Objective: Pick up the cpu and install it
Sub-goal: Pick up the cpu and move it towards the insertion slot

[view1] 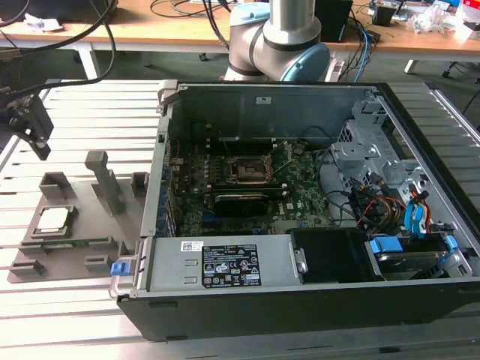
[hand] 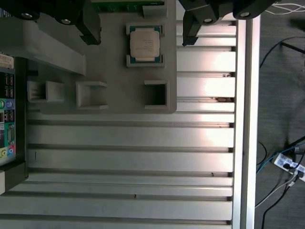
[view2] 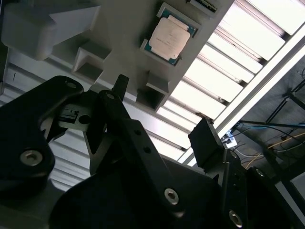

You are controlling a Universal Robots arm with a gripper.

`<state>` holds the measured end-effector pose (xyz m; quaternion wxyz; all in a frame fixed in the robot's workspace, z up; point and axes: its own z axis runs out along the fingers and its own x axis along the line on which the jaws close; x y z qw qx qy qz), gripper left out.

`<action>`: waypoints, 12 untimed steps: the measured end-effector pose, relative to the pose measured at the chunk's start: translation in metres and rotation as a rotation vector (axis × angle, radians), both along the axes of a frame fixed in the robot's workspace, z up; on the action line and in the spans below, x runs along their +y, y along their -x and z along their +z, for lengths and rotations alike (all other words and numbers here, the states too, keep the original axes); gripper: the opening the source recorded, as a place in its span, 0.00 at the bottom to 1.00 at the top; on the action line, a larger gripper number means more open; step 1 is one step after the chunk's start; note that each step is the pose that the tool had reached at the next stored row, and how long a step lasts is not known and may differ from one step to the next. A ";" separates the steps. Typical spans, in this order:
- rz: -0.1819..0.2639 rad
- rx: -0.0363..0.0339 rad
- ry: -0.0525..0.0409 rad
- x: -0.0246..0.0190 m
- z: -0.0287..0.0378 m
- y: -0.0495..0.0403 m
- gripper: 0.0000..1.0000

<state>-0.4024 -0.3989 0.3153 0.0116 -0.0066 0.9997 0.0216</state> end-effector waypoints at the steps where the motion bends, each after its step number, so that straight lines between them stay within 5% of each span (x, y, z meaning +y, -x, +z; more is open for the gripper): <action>1: 0.000 0.0000 0.0000 0.0000 -0.0007 0.0000 0.78; 12: 0.000 0.0000 0.0000 0.0000 -0.0077 0.0000 0.78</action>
